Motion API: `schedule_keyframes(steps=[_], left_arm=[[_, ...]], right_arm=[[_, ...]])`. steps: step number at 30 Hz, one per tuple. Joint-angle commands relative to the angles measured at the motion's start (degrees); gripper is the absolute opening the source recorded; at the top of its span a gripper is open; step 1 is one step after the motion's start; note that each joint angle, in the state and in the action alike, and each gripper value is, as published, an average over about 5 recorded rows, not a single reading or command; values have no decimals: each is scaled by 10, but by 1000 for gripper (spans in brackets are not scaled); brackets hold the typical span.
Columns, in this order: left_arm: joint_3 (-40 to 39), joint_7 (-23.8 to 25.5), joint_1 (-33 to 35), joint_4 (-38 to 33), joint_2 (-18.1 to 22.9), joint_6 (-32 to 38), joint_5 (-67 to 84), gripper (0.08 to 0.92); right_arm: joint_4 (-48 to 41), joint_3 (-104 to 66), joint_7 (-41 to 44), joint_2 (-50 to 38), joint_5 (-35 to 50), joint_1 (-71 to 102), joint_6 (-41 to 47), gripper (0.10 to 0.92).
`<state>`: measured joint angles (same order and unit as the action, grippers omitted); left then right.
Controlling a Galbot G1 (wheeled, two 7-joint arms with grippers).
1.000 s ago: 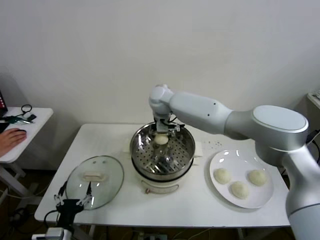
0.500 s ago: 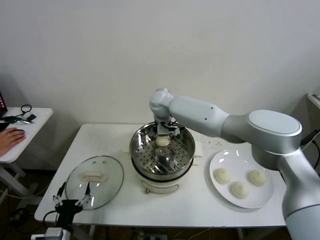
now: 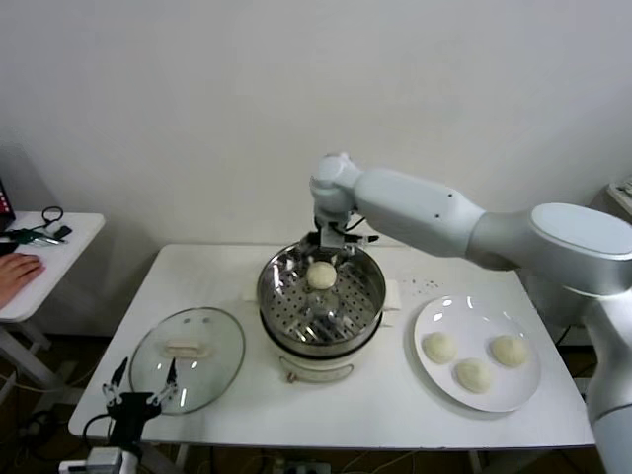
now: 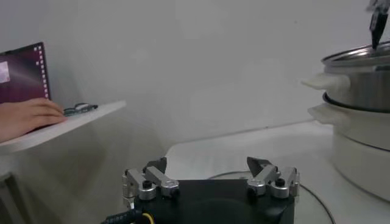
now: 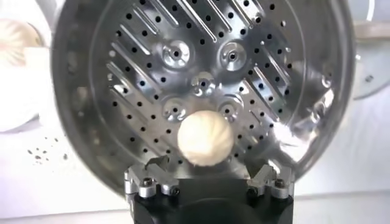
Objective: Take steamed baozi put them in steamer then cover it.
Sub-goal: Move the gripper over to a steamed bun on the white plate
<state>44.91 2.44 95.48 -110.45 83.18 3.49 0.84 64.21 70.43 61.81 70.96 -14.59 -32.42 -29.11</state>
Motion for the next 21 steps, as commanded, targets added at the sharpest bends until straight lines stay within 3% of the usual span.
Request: schedule_keyframes(steps=[1, 5, 10, 16, 21], left_arm=[[-6, 1, 4, -11, -1, 0, -12, 823], [-15, 1, 3, -18, 3, -2, -15, 823], [-25, 1, 5, -22, 7, -3, -21, 823], [-23, -3, 8, -28, 7, -4, -17, 823], [-18, -9, 8, -34, 8, -5, -12, 823]], right_arm=[[130, 114, -34, -168, 269, -132, 206, 823], [159, 137, -40, -234, 378, -153, 334, 823], [164, 137, -40, -305, 440, -131, 423, 823], [166, 126, -26, -367, 458, -66, 457, 823], [146, 87, -15, -388, 405, 23, 460, 823]])
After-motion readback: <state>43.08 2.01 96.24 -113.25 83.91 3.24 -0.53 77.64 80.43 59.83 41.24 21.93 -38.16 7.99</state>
